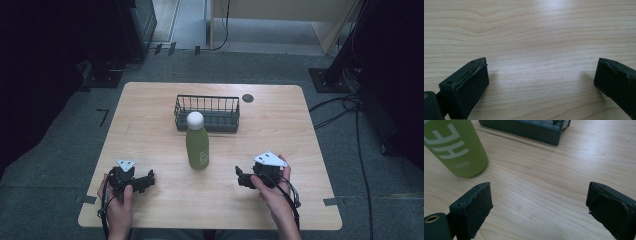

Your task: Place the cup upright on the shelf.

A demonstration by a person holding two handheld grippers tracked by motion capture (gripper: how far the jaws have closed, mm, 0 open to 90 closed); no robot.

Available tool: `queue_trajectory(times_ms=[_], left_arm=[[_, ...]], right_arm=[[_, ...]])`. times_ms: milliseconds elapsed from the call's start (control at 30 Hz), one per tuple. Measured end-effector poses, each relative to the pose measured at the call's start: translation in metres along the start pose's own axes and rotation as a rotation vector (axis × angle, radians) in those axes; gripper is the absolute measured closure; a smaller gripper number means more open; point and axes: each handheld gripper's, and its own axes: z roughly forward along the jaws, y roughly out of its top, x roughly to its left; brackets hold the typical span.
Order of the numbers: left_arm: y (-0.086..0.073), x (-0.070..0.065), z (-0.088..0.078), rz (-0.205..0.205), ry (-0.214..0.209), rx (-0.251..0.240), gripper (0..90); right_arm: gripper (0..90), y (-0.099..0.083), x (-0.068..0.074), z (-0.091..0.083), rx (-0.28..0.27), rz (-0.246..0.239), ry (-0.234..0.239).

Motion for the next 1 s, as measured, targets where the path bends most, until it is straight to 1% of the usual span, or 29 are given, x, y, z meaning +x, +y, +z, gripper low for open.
queue_trajectory(times_ms=[167, 267, 333, 367, 400, 467, 533, 567, 600, 700, 767, 800, 1000], left_arm=[[0.000, 0.000, 0.000, -0.001, 0.000, 0.000, 0.0], [0.000, 0.000, 0.000, 0.000, 0.000, 0.000, 0.0], [0.000, 0.000, 0.000, 0.000, 0.000, 0.000, 0.0], [0.000, 0.000, 0.000, 0.000, 0.000, 0.000, 0.0], [0.000, 0.000, 0.000, 0.000, 0.000, 0.000, 0.0], [0.000, 0.000, 0.000, 0.000, 0.000, 0.000, 0.0], [0.000, 0.000, 0.000, 0.000, 0.000, 0.000, 0.0], [0.000, 0.000, 0.000, 0.000, 0.000, 0.000, 0.0], [0.000, 0.000, 0.000, 0.000, 0.000, 0.000, 0.0], [0.000, 0.000, 0.000, 0.000, 0.000, 0.000, 0.0], [0.000, 0.000, 0.000, 0.000, 0.000, 0.000, 0.0], [0.000, 0.000, 0.000, 0.000, 0.000, 0.000, 0.0], [0.000, 0.000, 0.000, 0.000, 0.000, 0.000, 0.0]], right_arm=[[6.1, 0.004, 0.011, 0.006, 0.000, -0.009, 0.026], [7.5, 0.006, 0.017, 0.008, -0.011, -0.022, 0.042], [7.5, 0.008, 0.024, 0.011, -0.009, -0.031, 0.052], [7.5, 0.010, 0.029, 0.014, -0.011, -0.039, 0.068], [7.5, 0.010, 0.029, 0.014, -0.011, -0.039, 0.068], [7.5, 0.012, 0.035, 0.016, -0.012, -0.047, 0.079], [7.5, 0.014, 0.041, 0.018, -0.018, -0.050, 0.090], [7.5, 0.016, 0.047, 0.019, -0.028, -0.052, 0.100], [7.5, 0.016, 0.047, 0.019, -0.028, -0.052, 0.100], [7.6, 0.018, 0.055, 0.021, -0.047, -0.054, 0.115], [7.7, 0.020, 0.061, 0.023, -0.053, -0.058, 0.136], [7.7, 0.020, 0.061, 0.023, -0.053, -0.058, 0.136], [8.0, 0.024, 0.074, 0.029, -0.063, -0.056, 0.175]])
